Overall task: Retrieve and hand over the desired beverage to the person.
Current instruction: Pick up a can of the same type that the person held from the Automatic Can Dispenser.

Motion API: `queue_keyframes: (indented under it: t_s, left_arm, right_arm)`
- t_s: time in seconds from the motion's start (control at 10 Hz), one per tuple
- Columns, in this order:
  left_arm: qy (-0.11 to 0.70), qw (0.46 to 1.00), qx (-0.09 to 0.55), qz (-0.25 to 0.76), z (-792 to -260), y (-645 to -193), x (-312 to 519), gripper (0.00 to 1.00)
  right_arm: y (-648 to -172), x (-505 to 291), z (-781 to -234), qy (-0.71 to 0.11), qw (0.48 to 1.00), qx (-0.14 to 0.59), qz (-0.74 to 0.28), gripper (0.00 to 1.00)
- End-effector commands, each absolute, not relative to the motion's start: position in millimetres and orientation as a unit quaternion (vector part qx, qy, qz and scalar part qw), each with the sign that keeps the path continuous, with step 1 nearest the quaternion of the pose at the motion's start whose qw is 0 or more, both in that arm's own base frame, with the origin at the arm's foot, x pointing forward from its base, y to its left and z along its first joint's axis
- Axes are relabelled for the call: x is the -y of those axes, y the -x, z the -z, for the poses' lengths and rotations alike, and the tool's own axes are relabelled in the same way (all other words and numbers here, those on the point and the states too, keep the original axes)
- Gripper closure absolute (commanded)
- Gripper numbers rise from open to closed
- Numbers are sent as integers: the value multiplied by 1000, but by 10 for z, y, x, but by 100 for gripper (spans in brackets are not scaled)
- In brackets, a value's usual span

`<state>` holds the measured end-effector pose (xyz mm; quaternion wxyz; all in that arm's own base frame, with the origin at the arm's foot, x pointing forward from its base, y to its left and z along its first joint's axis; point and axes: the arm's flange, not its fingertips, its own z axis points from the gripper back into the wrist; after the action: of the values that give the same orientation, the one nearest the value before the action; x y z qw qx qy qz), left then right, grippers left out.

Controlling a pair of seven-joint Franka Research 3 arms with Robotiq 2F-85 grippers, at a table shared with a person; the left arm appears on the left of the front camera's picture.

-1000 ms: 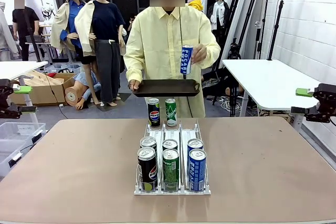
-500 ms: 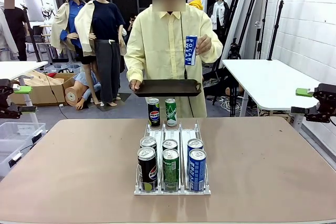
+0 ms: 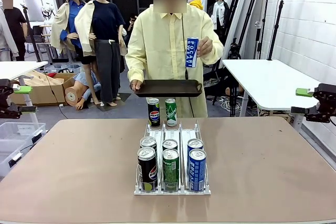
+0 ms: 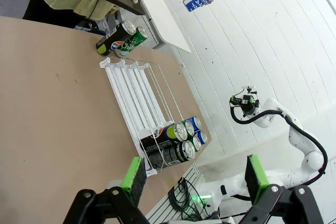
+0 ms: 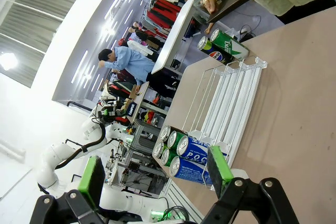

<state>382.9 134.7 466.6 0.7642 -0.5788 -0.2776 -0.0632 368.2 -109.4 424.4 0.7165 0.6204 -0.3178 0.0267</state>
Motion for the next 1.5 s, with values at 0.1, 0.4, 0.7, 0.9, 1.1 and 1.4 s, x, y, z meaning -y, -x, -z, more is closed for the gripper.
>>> queue_keyframes:
  t_s: [0.1,0.4,0.7,0.9,1.1,1.4]
  left_arm:
    - [585,759,280,60,-4673,-3813,-1353,0]
    - [585,759,280,60,-4673,-3813,-1353,0]
    - [585,759,280,60,-4673,-3813,-1353,0]
    - [585,759,280,60,-4673,-3813,-1353,0]
    - [585,759,280,60,-4673,-3813,-1353,0]
    - [585,759,280,60,-4673,-3813,-1353,0]
  right_arm:
    - [-3659,1068,-4229,-626,711,318,-23,0]
    - [-3659,1068,-4229,-626,711,318,-23,0]
    - [-3659,1068,-4229,-626,711,318,-23,0]
    - [-3659,1068,-4229,-626,711,318,-23,0]
    - [-3659,1068,-4229,-626,711,318,-23,0]
    - [-3659,1068,-4229,-626,711,318,-23,0]
